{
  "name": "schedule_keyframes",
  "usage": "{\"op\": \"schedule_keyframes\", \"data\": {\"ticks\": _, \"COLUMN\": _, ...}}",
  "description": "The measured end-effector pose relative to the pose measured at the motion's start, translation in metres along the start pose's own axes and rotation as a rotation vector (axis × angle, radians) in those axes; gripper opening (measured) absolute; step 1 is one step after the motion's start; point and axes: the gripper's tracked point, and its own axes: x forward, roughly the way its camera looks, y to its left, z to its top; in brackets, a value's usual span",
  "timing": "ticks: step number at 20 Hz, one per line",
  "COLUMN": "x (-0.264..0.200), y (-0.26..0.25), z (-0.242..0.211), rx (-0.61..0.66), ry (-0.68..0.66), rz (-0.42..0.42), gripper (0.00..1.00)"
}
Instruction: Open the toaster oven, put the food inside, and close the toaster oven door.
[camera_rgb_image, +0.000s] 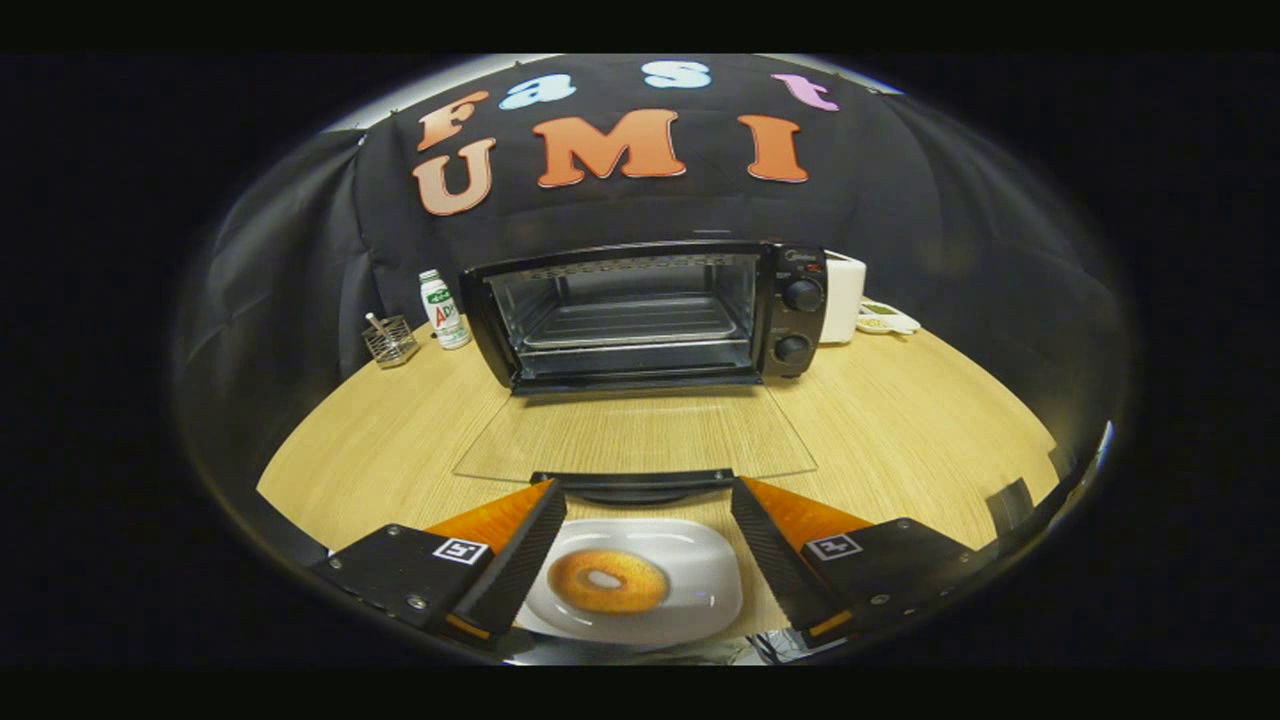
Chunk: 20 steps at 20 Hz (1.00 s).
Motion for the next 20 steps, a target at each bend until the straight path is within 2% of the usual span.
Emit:
{"op": "schedule_keyframes", "data": {"ticks": 7, "x": -0.028, "y": 0.012, "z": -0.046, "rx": -0.015, "ry": 0.086, "rz": 0.015, "gripper": 0.99}}
{"op": "schedule_keyframes", "data": {"ticks": 16, "x": -0.018, "y": 0.018, "z": -0.083, "rx": -0.068, "ry": 0.172, "rz": 0.024, "gripper": 0.99}}
{"op": "schedule_keyframes", "data": {"ticks": 17, "x": -0.015, "y": 0.018, "z": -0.085, "rx": -0.074, "ry": 0.179, "rz": 0.026, "gripper": 0.97}}
{"op": "schedule_keyframes", "data": {"ticks": 20, "x": -0.011, "y": 0.024, "z": -0.09, "rx": -0.067, "ry": 0.197, "rz": 0.053, "gripper": 0.81}}
